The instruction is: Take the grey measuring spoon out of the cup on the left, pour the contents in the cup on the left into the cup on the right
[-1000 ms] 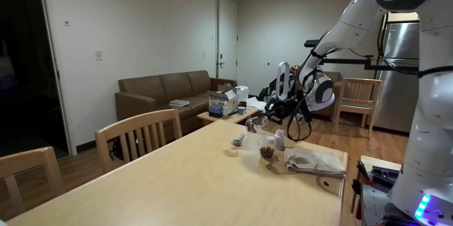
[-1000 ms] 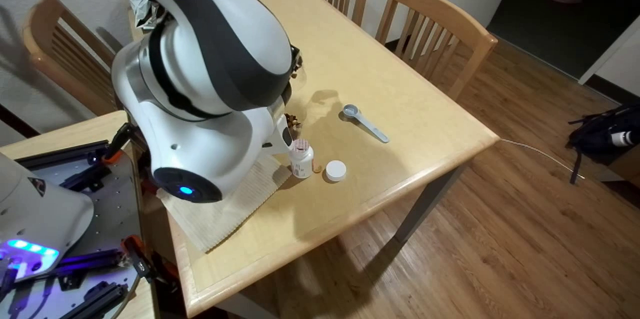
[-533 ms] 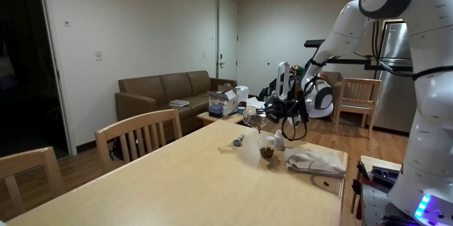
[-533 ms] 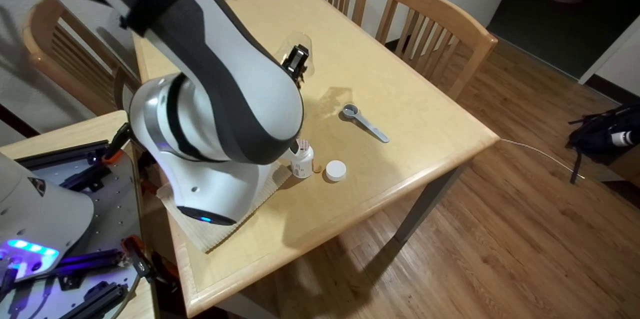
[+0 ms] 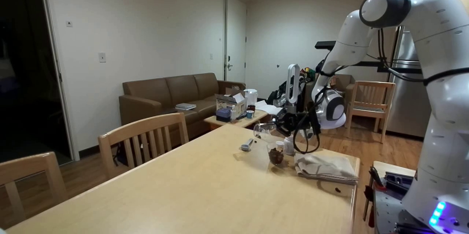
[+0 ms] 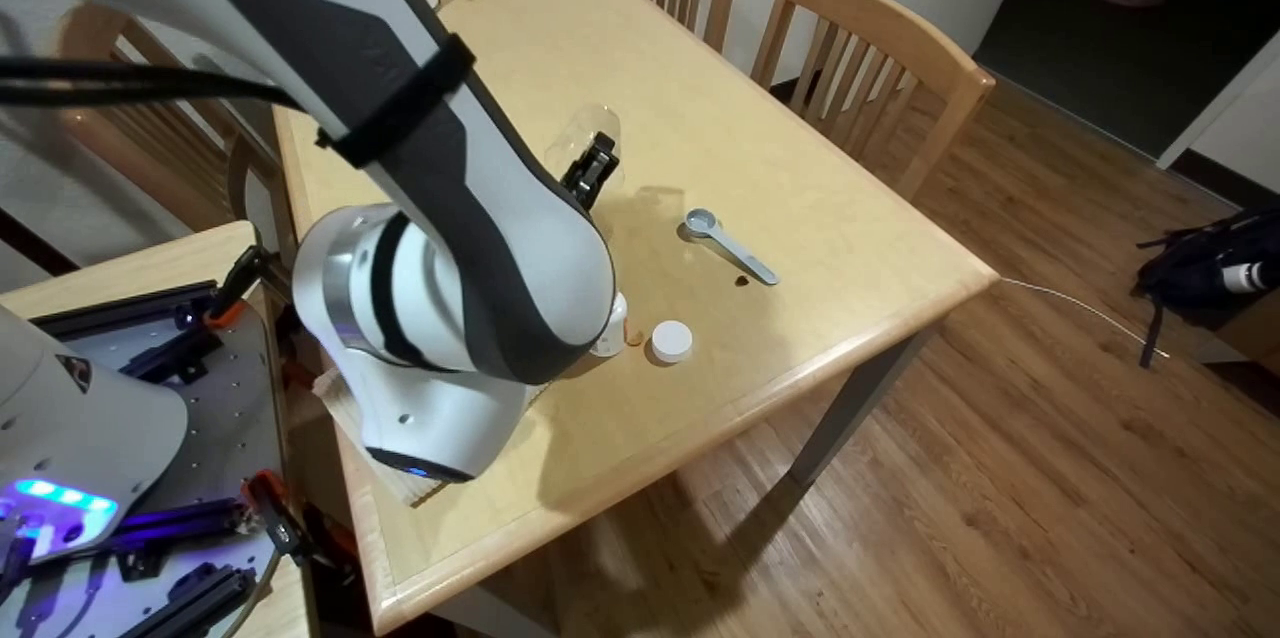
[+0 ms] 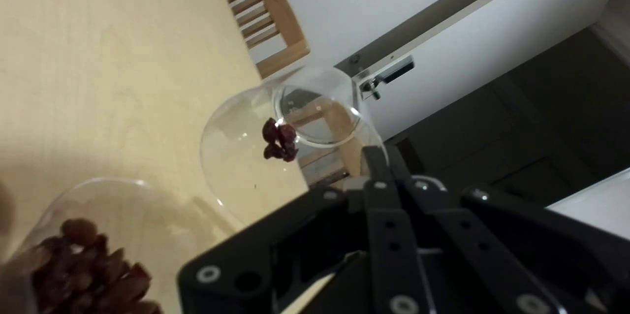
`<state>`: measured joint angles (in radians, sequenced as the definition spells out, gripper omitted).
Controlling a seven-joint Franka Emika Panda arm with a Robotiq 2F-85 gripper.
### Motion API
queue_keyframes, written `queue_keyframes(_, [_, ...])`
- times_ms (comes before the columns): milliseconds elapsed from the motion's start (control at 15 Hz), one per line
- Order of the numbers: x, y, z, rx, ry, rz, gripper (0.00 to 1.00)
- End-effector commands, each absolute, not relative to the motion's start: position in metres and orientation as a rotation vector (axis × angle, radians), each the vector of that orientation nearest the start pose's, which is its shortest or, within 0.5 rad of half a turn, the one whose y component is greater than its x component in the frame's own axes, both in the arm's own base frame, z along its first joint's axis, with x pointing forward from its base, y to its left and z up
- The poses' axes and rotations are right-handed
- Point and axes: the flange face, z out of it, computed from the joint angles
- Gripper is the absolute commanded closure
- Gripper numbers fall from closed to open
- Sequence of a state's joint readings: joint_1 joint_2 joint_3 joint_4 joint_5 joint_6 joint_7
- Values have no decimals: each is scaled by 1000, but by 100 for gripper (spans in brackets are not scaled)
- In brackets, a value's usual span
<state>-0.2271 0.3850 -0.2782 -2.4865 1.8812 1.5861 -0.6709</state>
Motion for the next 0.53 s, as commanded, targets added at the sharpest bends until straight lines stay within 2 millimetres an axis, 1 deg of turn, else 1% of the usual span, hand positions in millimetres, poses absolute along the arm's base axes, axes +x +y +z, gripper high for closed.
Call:
queue_keyframes(0, [437, -119, 172, -1387, 1145, -151, 100])
queue_keyframes(200, [454, -94, 195, -1550, 1193, -198, 100])
queue_keyframes(267, [462, -83, 205, -1616, 1199, -212, 100])
queue_keyframes(467, [488, -40, 236, -1827, 1183, -248, 100])
